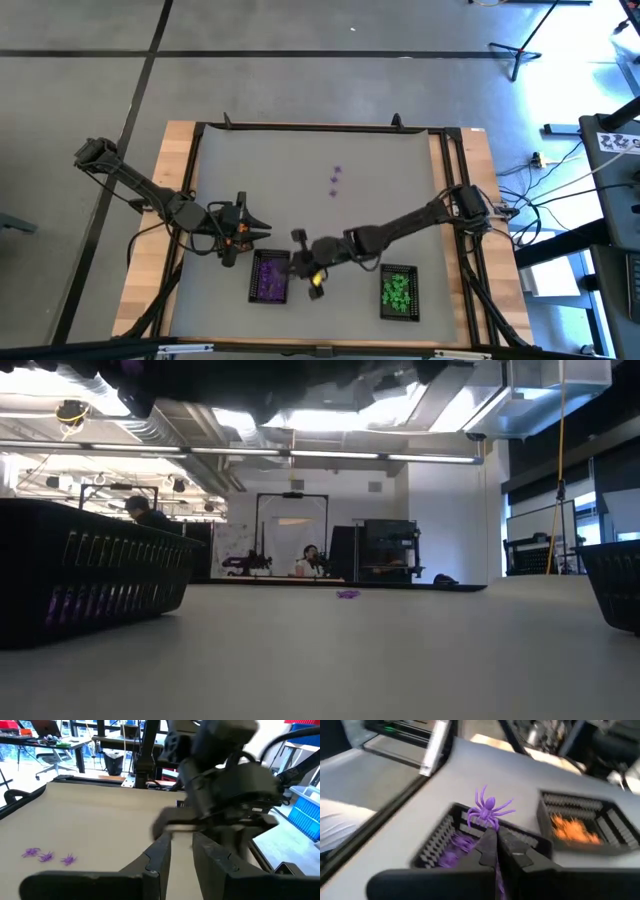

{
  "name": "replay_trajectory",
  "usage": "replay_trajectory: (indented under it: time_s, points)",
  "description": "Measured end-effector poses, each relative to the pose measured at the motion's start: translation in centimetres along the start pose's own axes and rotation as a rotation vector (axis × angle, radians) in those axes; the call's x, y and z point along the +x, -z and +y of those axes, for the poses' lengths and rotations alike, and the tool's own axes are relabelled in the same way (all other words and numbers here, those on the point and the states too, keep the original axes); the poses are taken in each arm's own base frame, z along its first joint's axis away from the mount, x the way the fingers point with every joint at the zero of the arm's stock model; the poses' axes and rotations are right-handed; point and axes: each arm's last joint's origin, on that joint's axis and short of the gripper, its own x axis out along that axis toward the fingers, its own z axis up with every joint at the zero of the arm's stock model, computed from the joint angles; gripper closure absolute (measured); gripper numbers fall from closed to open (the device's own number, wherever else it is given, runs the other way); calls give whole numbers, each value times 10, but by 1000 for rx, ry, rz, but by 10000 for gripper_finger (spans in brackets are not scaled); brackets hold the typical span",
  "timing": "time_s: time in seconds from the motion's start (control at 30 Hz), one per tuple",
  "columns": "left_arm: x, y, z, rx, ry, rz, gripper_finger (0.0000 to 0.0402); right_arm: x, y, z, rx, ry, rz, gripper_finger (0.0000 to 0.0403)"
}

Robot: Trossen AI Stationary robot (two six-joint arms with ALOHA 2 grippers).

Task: Sort Halloween decoration
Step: Put the purple spider toy into the bottom left black basket

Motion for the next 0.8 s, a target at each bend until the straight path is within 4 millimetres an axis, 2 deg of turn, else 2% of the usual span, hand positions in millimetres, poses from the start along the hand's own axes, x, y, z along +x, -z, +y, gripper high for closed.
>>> replay_trajectory:
  time_s: [0.17,0.37,0.43,0.53,0.67,0.8]
  points:
    - [0,0,0,0,0,-1,327,0,-7,15,-57,-19,-19,357]
    - [0,0,0,0,0,-1,327,0,-3,7,-46,0,9,264]
    - [0,0,0,0,0,-1,327,0,1,1,-43,60,51,242]
    - [0,0,0,0,0,-1,327,-6,5,-15,-22,218,146,226]
    - [0,0,0,0,0,0,327,-28,15,-52,87,336,277,231]
    - [0,0,0,-1,0,-1,327,-54,48,-94,263,330,269,250]
